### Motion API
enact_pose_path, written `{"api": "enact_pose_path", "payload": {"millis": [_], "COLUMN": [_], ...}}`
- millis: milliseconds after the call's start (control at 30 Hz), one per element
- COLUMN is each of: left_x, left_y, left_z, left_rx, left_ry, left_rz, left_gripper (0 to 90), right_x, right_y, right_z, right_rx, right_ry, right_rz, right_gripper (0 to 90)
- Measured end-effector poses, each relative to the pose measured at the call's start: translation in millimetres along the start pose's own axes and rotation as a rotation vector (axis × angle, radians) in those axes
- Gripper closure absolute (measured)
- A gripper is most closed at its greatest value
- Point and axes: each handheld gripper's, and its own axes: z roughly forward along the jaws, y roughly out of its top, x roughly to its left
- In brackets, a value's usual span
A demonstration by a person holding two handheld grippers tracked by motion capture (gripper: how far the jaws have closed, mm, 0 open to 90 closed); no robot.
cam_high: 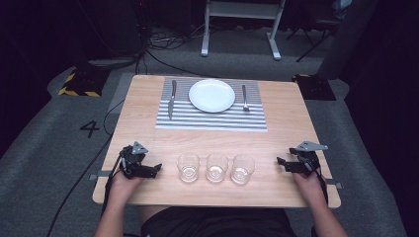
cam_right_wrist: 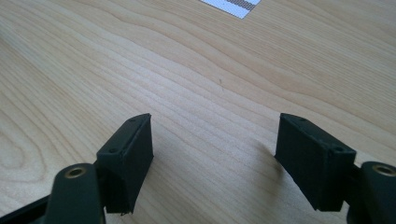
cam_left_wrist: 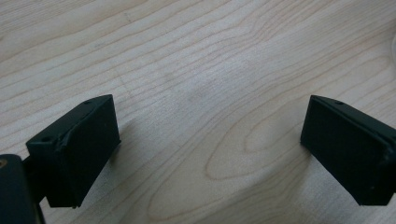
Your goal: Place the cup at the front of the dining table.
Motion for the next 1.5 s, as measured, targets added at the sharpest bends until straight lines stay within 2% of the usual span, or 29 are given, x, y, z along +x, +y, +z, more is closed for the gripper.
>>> {"api": "enact_pose_path", "payload": {"millis": [433,500,533,667,700,833,967,1000,1100,1233,1433,1500], "left_x": [0.9,1.3,1.8,3.3,3.3,1.9,-4.7,-7.1,-13.4,-20.4,-32.2,-36.0], "left_y": [0.0,0.6,0.7,3.6,3.6,11.8,18.9,20.7,28.0,38.4,50.5,53.9], "left_z": [-0.5,-0.6,-1.7,-9.6,-9.6,-29.2,-44.7,-47.4,-55.7,-66.4,-76.8,-80.6], "left_rx": [-0.002,-0.011,-0.001,-0.057,-0.057,-0.139,-0.199,-0.202,-0.202,-0.22,-0.263,-0.277], "left_ry": [-0.007,-0.007,-0.008,-0.005,-0.005,-0.022,-0.035,-0.041,-0.022,-0.029,-0.046,-0.05], "left_rz": [-0.008,-0.024,-0.026,-0.061,-0.061,-0.091,-0.077,-0.074,-0.041,-0.012,-0.02,-0.008], "left_gripper": [5.8,6.0,6.1,6.0,6.0,6.4,7.4,7.8,8.0,8.7,9.7,9.7], "right_x": [-1.0,-0.9,-0.7,-0.6,-0.5,-0.8,-0.8,-0.8,-0.6,-0.1,-0.7,-0.5], "right_y": [0.3,0.3,0.3,0.4,0.4,0.3,0.4,0.3,0.3,0.2,0.3,0.3], "right_z": [0.2,0.1,0.1,-0.1,-0.1,0.0,-0.1,-0.1,-0.1,0.0,-0.2,-0.3], "right_rx": [0.008,0.007,0.007,0.007,0.008,0.007,0.008,0.007,0.007,0.003,0.007,0.007], "right_ry": [-0.004,-0.005,-0.005,-0.003,-0.003,-0.004,-0.004,-0.004,-0.004,-0.008,-0.01,-0.011], "right_rz": [0.003,0.002,0.003,0.0,0.001,0.002,0.001,0.001,0.0,-0.003,0.002,0.002], "right_gripper": [26.7,26.7,26.7,26.8,26.8,26.8,26.9,26.9,26.9,26.9,26.9,26.9]}}
